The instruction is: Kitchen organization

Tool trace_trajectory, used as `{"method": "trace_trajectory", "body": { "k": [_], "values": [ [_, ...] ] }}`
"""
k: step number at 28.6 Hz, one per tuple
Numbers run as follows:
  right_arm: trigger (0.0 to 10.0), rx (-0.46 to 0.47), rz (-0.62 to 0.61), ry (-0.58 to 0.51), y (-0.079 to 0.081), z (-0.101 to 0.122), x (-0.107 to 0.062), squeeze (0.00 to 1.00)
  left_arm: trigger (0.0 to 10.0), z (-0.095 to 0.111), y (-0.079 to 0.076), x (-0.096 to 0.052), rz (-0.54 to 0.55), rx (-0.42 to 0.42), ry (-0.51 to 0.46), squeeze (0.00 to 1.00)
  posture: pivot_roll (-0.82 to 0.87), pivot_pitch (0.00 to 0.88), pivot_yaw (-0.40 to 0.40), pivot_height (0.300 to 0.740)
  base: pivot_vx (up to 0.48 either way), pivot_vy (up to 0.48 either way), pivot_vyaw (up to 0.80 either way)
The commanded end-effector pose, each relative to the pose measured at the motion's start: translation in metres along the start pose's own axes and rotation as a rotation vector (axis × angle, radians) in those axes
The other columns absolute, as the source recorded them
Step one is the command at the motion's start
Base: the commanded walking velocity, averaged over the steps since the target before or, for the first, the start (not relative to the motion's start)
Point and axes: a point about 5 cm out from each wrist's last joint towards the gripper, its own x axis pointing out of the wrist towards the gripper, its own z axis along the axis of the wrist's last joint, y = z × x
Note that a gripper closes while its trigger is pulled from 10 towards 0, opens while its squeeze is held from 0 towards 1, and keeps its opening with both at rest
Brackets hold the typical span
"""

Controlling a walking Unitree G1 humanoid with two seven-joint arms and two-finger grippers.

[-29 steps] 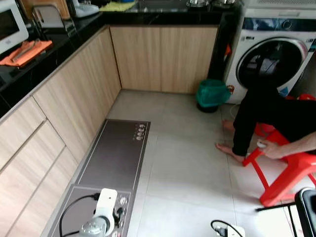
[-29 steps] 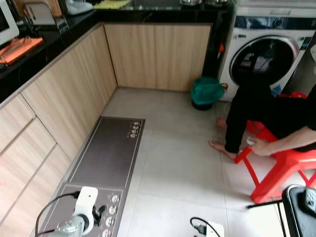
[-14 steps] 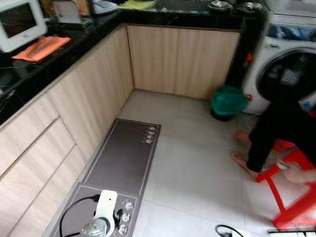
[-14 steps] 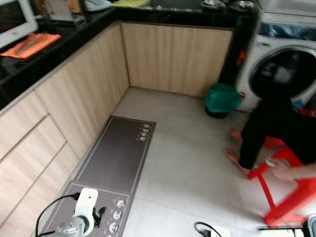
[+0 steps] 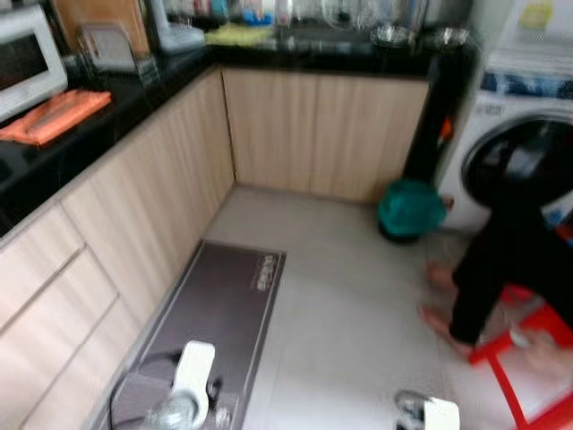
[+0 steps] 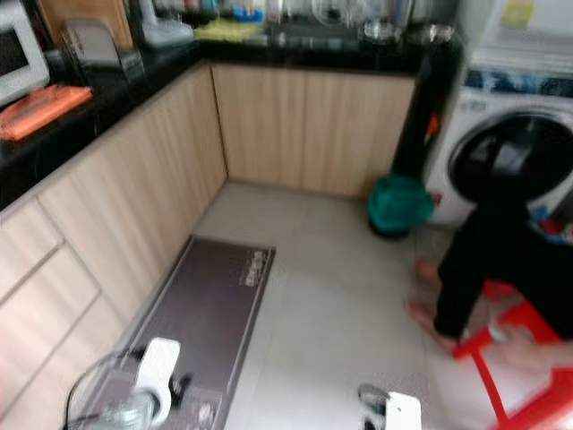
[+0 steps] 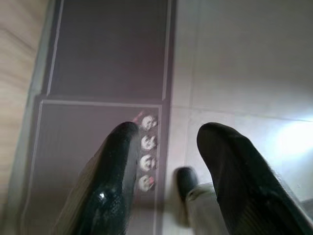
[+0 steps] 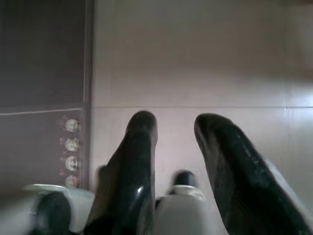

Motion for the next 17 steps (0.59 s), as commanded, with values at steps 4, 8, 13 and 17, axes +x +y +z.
{"method": "trace_trajectory", "body": {
  "k": [4, 8, 13, 17],
  "values": [
    [10.0, -0.011, -0.018, 0.021, 0.005, -0.007, -0.001, 0.0, 10.0, 0.004, -0.01, 0.003, -0.032, 0.003, -0.003, 0.0, 0.05, 0.0, 0.028, 0.74, 0.388, 0.0, 0.0],
    [10.0, -0.015, 0.0, 0.021, 0.024, -0.01, 0.001, 0.0, 10.0, 0.003, -0.011, 0.003, -0.035, 0.006, 0.001, 0.0, 0.06, 0.0, 0.036, 0.74, 0.391, 0.0, 0.0],
    [10.0, -0.015, 0.001, 0.015, 0.025, -0.007, 0.002, 0.0, 10.0, 0.002, -0.01, 0.002, -0.037, 0.014, 0.004, 0.0, 0.07, 0.0, 0.037, 0.74, 0.387, 0.0, 0.0],
    [10.0, -0.02, 0.004, 0.01, 0.022, -0.004, 0.002, 0.0, 10.0, 0.003, -0.011, 0.003, -0.035, 0.01, 0.002, 0.0, 0.08, 0.0, 0.03, 0.74, 0.387, 0.0, 0.0]
  ]
}}
